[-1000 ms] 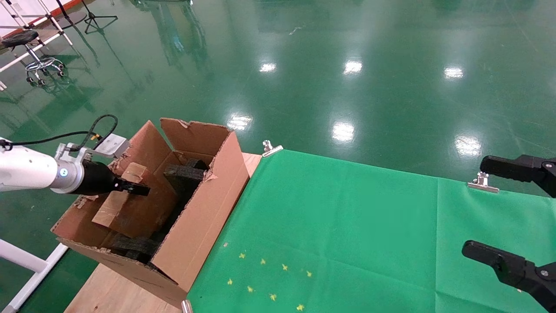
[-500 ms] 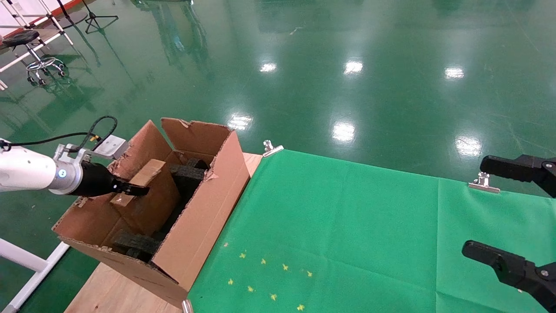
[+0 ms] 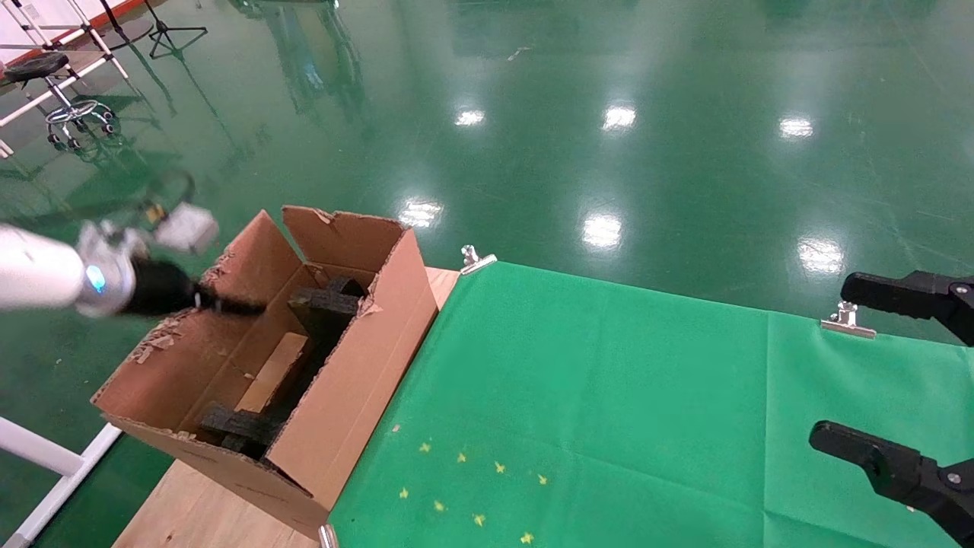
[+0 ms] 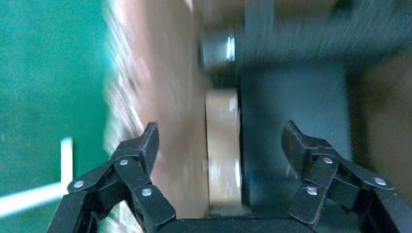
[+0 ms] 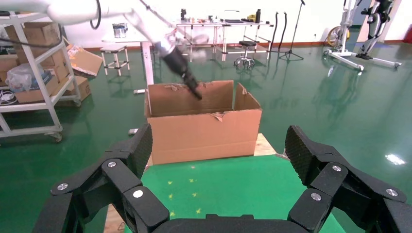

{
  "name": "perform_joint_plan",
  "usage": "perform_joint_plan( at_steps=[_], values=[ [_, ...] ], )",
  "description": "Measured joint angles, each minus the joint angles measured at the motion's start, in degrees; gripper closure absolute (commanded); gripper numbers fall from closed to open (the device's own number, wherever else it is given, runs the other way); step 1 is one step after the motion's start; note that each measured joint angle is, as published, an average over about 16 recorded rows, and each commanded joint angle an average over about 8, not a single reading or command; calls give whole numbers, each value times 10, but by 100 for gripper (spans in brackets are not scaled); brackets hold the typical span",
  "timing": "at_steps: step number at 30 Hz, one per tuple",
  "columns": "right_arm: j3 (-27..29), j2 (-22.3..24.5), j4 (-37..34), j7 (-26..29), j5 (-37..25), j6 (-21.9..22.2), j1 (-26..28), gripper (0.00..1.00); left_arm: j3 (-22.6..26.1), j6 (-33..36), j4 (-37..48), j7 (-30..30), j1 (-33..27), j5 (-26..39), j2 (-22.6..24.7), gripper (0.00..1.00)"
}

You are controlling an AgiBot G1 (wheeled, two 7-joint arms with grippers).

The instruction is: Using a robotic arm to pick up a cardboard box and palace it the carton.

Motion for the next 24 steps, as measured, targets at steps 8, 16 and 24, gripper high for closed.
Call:
perform_joint_plan(
  at_steps=[8, 16, 24],
  values=[
    [0, 0, 0, 0, 0, 0, 0, 0, -10, 36, -69, -1, -31, -17, -24, 0],
    [0, 0, 0, 0, 0, 0, 0, 0, -3, 46, -120, -1, -36, -8, -30, 0],
    [0, 0, 0, 0, 0, 0, 0, 0, -12, 59, -151, 17, -15, -41, -29, 0]
  ],
)
